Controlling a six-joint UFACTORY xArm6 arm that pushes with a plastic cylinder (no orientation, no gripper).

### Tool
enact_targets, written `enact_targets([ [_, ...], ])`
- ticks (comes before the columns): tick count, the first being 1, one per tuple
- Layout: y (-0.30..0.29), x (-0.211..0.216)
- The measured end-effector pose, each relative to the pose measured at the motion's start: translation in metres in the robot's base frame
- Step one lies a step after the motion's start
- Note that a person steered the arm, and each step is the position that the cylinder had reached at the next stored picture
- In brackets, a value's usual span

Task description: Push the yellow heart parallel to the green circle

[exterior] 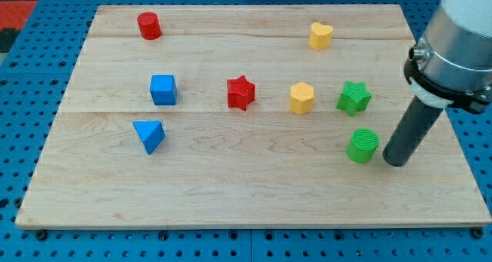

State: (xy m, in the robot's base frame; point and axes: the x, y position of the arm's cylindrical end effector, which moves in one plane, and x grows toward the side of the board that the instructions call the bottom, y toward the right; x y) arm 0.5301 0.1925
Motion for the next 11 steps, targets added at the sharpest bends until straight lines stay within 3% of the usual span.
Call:
enact_targets([
  [2, -0.022, -0.001],
  [3, -0.003, -0.005],
  [4, 0.105, -0.073],
  [5, 0.126, -0.17],
  [6, 0.05, -0.193],
  [7, 0.066, -0.26],
  [8, -0.005, -0.29],
  [9, -0.089, -0.248],
  [10, -0.146, -0.232],
  [11, -0.121, -0.232],
])
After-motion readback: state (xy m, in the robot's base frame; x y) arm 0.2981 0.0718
